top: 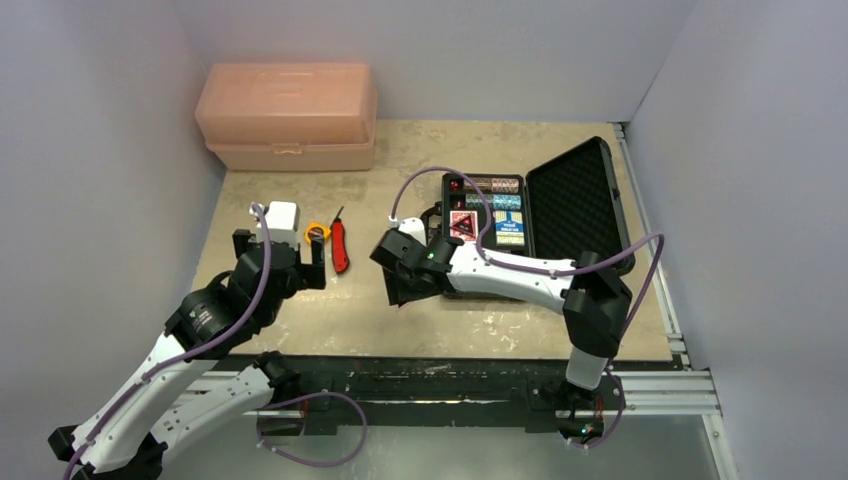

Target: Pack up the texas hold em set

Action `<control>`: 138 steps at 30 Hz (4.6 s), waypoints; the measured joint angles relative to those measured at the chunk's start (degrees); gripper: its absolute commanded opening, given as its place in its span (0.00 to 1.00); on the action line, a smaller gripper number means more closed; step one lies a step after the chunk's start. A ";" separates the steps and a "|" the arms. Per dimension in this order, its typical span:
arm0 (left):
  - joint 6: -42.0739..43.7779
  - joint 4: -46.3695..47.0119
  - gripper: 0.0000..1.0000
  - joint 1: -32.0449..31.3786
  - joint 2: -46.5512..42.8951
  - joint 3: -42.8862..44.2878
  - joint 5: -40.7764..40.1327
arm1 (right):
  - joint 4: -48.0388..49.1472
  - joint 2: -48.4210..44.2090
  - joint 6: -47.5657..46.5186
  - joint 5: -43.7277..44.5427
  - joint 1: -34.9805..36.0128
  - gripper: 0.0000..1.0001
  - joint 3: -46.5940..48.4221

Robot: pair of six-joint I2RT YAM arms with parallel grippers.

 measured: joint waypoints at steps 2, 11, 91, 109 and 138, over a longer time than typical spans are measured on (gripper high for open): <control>0.26 0.02 0.97 0.00 -0.13 -0.17 0.00 | -0.42 -0.17 -1.18 0.07 -0.22 0.43 0.76; 0.68 0.39 0.97 0.00 -0.31 -0.17 -0.50 | -2.67 -3.19 -9.68 2.01 -2.47 0.43 1.77; 11.87 14.23 0.95 1.79 1.73 -6.34 1.22 | 10.03 -12.72 -35.58 -7.50 -38.07 0.43 -7.50; 12.24 14.29 0.94 1.81 2.03 -6.60 2.95 | 13.31 -10.99 -35.54 -7.67 -43.58 0.45 -13.60; 12.70 14.34 0.93 1.81 1.90 -6.60 4.20 | 12.31 -8.61 -34.47 -6.23 -44.04 0.99 -10.95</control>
